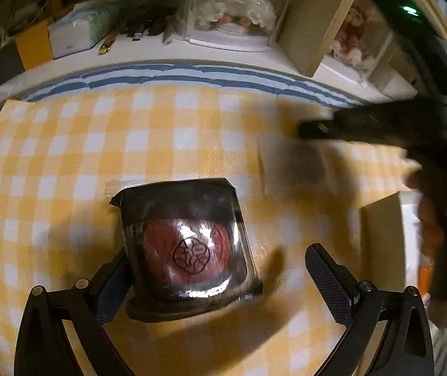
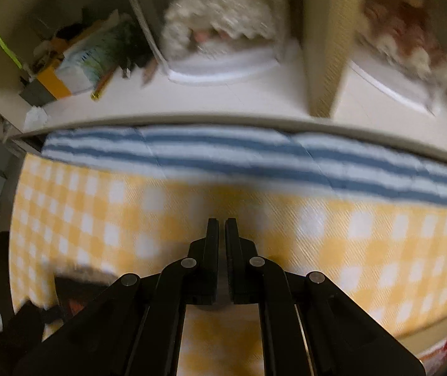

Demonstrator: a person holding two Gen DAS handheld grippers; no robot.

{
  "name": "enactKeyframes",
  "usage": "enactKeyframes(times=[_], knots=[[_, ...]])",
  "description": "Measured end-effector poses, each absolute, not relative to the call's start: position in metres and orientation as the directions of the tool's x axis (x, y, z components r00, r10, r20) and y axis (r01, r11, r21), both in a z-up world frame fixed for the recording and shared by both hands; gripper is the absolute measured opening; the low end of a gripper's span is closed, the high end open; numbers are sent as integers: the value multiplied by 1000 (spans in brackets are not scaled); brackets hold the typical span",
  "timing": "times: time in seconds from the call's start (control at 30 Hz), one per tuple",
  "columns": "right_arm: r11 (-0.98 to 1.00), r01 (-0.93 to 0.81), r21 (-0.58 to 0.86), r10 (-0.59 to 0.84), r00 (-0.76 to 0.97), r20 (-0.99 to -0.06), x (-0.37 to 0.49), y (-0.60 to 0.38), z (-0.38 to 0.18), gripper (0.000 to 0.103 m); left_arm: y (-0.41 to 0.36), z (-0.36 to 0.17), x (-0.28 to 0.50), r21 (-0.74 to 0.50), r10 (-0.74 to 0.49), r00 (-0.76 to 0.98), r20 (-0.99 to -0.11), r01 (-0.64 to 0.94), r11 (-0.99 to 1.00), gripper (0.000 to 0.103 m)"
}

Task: Organize snacks
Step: 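Grasp the dark red-lid cake with the left tool while the right grasps the purple-ring pack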

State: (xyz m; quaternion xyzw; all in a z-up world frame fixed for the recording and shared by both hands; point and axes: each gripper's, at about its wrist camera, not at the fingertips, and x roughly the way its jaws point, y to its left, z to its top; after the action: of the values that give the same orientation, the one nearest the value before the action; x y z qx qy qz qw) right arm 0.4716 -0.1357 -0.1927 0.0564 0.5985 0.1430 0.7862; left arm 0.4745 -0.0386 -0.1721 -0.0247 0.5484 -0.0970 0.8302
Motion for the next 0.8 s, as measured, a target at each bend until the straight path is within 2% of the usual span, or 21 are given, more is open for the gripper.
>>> enactKeyframes(times=[0.07, 0.13, 0.33, 0.53, 0.6, 0.67, 0.8], knots=[[952, -161, 261, 292, 215, -932, 461, -146, -193, 5, -42, -174, 478, -133, -167, 386, -907, 115, 984, 100], [946, -168, 276, 306, 192, -933, 450, -153, -192, 5, -41, -175, 478, -126, -152, 393, -907, 91, 988, 89], [925, -234, 299, 331, 109, -937, 421, -159, -192, 6, -34, -172, 475, -100, -120, 398, -909, 71, 992, 66], [889, -342, 305, 357, 102, -928, 403, -148, -178, 7, -26, -169, 475, -91, -125, 392, -912, 105, 990, 62], [866, -408, 290, 366, 120, -923, 401, -140, -171, 18, -21, -168, 472, -91, -126, 391, -912, 106, 990, 62], [840, -476, 261, 364, 137, -921, 399, -134, -166, 55, -14, -166, 468, -92, -128, 392, -911, 110, 990, 62], [757, -624, 193, 349, 136, -927, 395, -118, -167, 56, -2, -164, 459, -97, -141, 388, -911, 130, 987, 62]])
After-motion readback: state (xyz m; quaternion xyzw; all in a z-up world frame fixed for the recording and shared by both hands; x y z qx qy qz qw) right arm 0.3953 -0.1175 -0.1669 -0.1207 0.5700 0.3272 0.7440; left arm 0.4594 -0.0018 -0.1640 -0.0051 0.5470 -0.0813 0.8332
